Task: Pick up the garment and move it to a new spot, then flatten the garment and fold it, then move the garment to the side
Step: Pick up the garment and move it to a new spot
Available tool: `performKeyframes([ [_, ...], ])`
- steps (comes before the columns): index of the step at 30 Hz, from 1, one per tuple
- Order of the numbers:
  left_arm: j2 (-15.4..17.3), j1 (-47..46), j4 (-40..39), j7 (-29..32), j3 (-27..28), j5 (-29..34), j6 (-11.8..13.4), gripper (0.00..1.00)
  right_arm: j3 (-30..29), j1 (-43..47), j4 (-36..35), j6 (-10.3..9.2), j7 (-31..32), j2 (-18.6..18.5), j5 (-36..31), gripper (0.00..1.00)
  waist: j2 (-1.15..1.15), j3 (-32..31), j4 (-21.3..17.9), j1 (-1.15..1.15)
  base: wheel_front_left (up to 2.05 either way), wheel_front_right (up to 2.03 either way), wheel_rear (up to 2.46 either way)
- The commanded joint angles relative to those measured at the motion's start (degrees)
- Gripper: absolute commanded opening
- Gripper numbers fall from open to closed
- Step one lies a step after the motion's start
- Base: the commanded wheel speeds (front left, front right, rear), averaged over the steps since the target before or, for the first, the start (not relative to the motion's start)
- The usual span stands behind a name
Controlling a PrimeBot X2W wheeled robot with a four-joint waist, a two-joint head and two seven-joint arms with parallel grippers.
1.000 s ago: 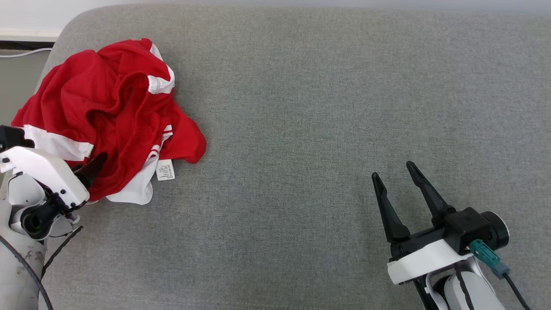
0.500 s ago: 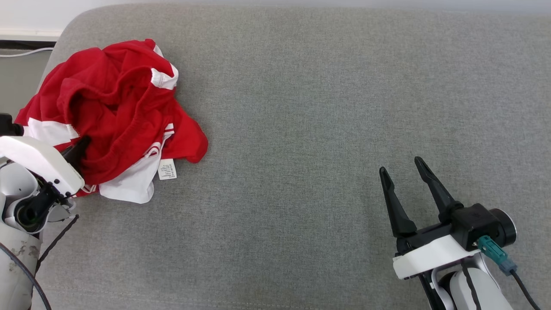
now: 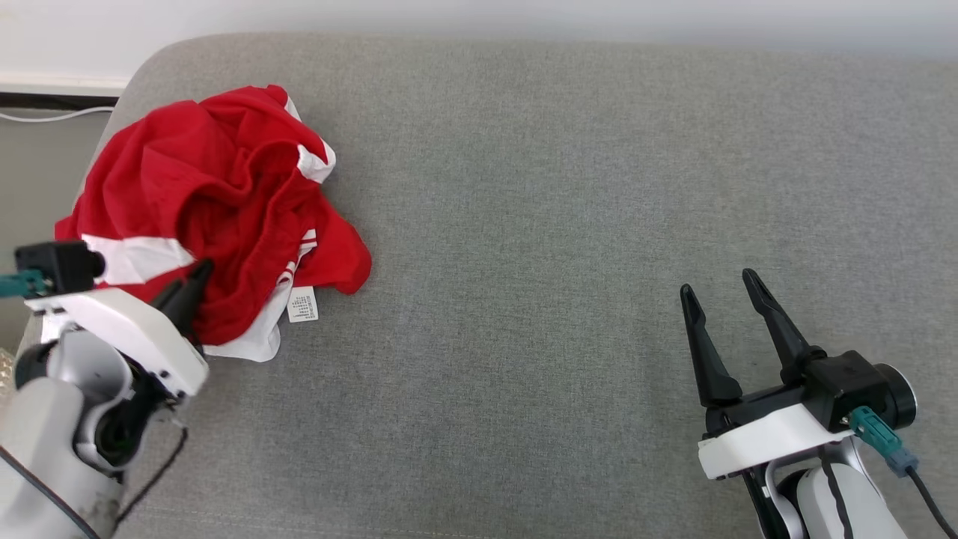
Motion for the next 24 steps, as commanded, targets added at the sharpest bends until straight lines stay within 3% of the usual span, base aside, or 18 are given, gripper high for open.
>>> performKeyframes([
  [1,2.07,0.46,-3.88,-0.98,1.63,1.04,1.15,0.00,0.70,0.21,-1.37,0.07,-0.78,0.08,0.30,1.00,0.00,-0.62,-0.35,0.00,0.00,0.00,0.00],
  [12,-3.18,6.07,-13.40,-1.59,-5.13,5.79,5.93,0.00,-3.11,1.16,-1.60,0.07,-0.78,0.08,-0.49,1.00,0.00,-3.08,-2.94,0.00,0.00,0.00,0.00],
  [24,-13.08,0.20,-9.42,-0.95,-13.68,7.55,2.60,0.00,-6.98,0.58,-1.90,0.07,-0.78,0.08,-1.35,1.00,0.00,-3.13,-11.18,0.00,0.00,0.00,0.00],
])
